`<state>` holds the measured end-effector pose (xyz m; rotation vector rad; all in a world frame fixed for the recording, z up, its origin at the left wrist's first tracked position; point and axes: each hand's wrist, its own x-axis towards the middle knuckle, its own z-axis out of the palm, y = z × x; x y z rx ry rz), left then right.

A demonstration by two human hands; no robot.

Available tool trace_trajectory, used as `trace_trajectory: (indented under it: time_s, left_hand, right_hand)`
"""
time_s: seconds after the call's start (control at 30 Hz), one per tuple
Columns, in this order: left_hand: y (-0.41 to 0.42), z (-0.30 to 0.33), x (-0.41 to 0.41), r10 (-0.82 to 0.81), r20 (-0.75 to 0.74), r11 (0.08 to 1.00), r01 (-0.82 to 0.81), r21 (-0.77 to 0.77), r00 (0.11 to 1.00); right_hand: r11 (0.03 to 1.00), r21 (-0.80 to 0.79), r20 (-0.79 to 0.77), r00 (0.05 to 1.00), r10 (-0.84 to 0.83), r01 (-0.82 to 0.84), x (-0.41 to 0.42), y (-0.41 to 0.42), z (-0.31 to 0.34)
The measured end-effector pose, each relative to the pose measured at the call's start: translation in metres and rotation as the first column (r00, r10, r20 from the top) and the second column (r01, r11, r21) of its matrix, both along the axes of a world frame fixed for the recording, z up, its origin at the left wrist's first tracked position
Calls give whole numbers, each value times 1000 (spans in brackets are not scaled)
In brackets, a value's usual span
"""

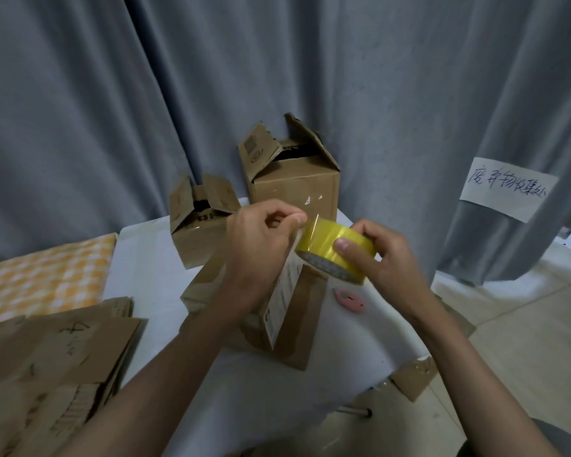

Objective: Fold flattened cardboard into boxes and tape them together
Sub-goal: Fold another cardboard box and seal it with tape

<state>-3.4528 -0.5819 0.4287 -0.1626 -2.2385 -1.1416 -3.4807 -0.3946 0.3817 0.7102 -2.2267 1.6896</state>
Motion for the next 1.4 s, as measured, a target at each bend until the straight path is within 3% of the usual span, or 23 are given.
trace_trajectory:
  time_s: [0.1,0.27,0.37,0.5,0.57,0.73,0.87,1.4]
  left_hand:
    - [-11,9,5,-51,197,990,24,136,979]
    - [-40,20,25,-353,409,889,165,428,842]
    - [-67,18,38,-351,477,898,145,416,806]
    - [-94,9,58,-322,558,909,84,409,765]
    - [-103,4,67,-330,590,906,71,417,737]
    - [-142,7,78,-228,581,894,-69,444,781]
    - [-151,-2,77,-205,634,914,-87,397,746]
    - [-170,-29,49,-188,714,901,-171,399,675]
  right_hand:
    - [997,-60,85,995,-46,51,3,2,9]
    - [985,-138,277,951,138,-102,22,-2,19]
    - [972,-204,394,899,189,-116,39,-9,14]
    - [965,-94,400,879,260,-243,61,-20,8]
    - [977,-42,417,884,209,-211,67,-24,11]
    - [957,289,356,931,-79,-30,69,-26,14]
    - [885,455,205,955,-216,103,69,-35,8]
    - [852,511,239,933,-270,115,55,-56,0]
